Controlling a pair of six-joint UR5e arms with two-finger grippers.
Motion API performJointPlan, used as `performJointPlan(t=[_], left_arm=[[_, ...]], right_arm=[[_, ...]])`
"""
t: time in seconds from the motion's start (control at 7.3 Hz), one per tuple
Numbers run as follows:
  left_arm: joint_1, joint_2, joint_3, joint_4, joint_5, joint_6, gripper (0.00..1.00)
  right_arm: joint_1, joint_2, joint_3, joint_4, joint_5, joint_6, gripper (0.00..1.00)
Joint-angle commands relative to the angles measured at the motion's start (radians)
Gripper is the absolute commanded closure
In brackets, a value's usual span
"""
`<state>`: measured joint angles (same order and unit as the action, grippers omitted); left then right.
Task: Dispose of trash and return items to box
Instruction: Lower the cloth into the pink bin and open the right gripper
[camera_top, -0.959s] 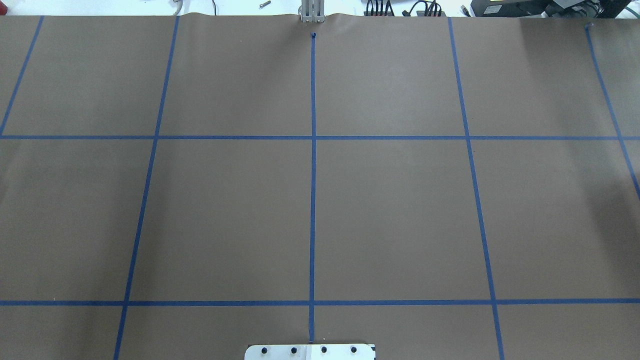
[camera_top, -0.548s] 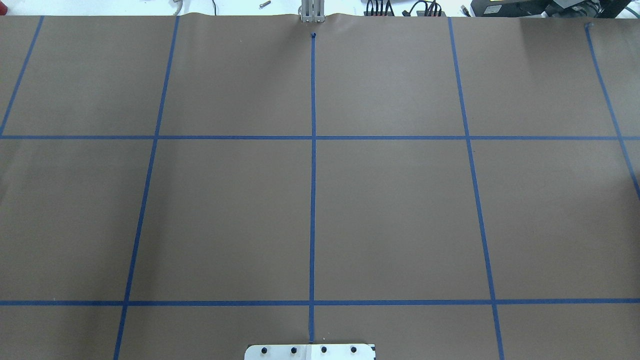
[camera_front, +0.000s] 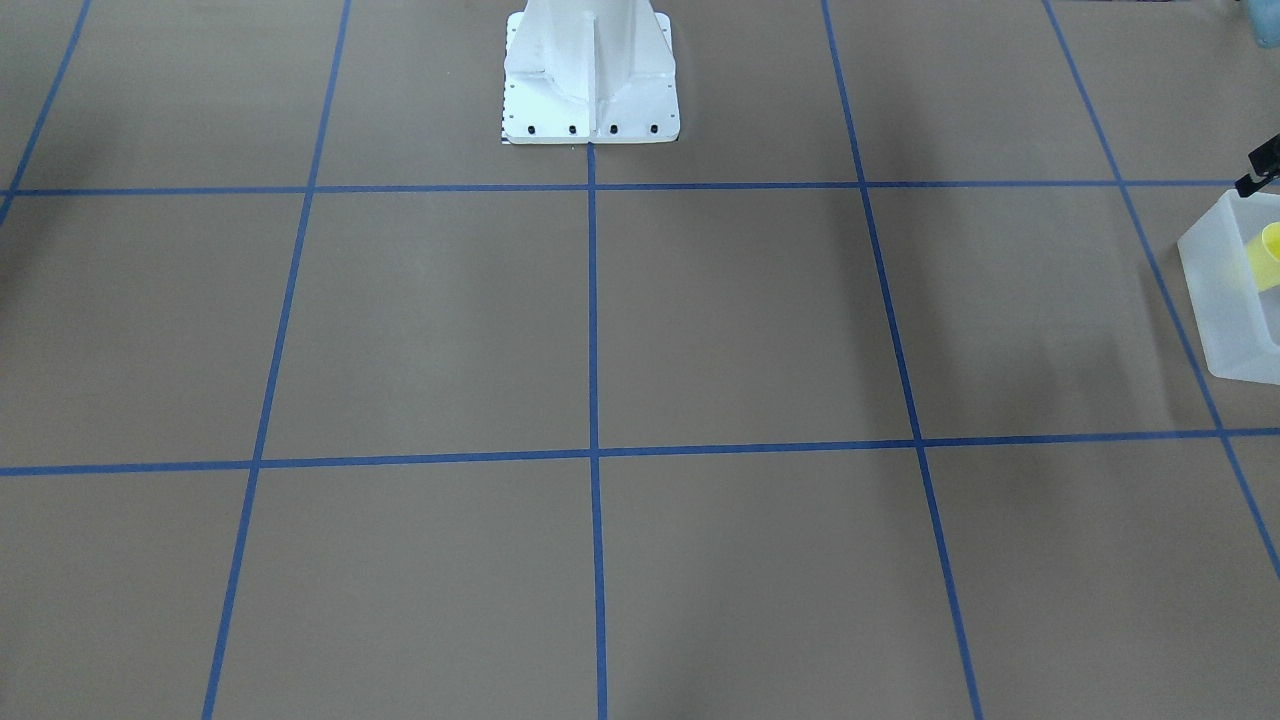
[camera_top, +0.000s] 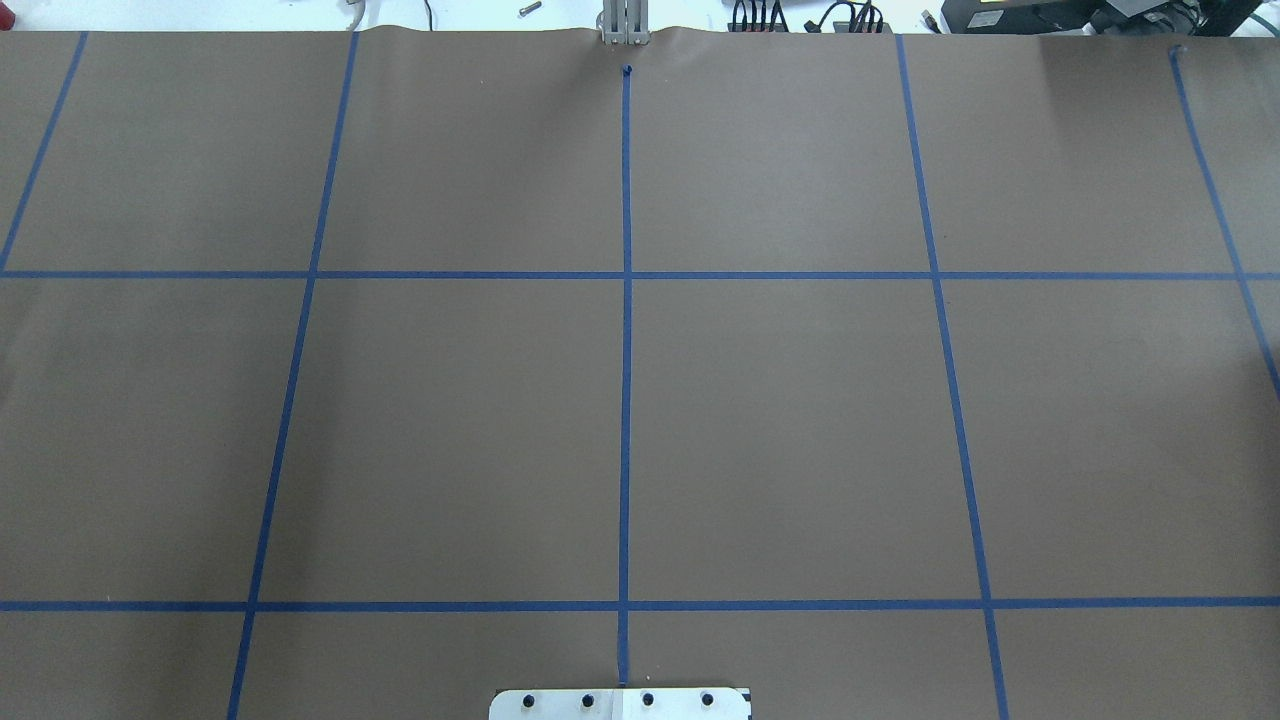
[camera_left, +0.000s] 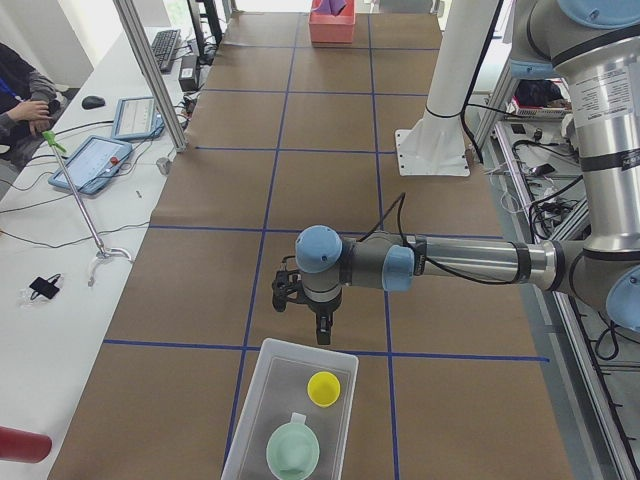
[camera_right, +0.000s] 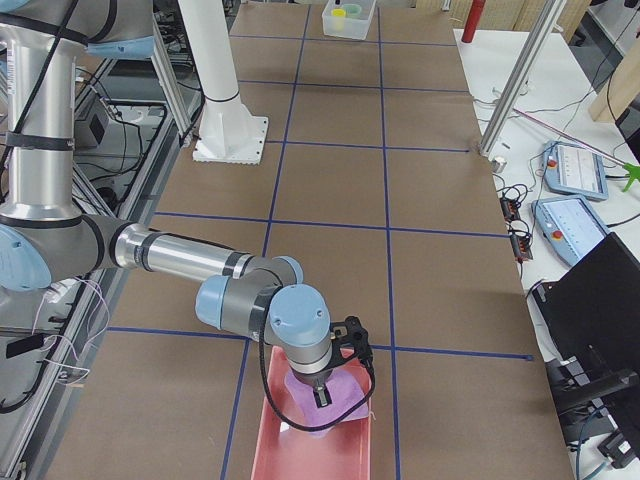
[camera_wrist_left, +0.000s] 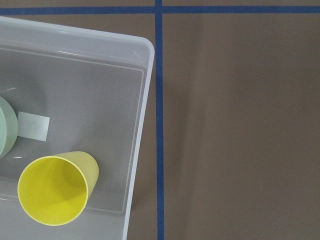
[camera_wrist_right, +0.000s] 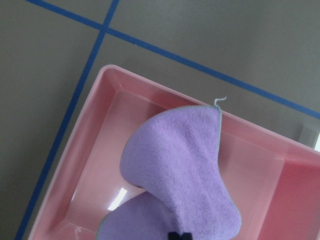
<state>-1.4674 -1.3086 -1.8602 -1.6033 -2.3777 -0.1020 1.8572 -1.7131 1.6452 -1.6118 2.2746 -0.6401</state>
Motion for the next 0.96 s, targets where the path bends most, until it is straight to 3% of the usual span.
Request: performJointPlan(t=[0.0,0.41,0.68,0.82], left_arm=[[0.001,0.003,-0.001,-0.003,0.000,0.001,0.01],[0.001,0.005,-0.001,-0.003,0.000,0.001,0.01],[0.001,0.006,-0.001,-0.003,0.000,0.001,0.01],[-0.001,0.008,-0.001,-0.003,0.000,0.001,0.01]], right_arm=[[0.025,-0.008,0.064,-0.075,-0.001,-0.015,1.00],[0.025,-0.039,0.054,-0.069,-0.027,-0.016,1.00],[0.025,-0.027,0.064,-0.071,-0.023,0.003,0.01],[0.022,-0.008,0.065,-0.077,-0.012,0.040,0.00]])
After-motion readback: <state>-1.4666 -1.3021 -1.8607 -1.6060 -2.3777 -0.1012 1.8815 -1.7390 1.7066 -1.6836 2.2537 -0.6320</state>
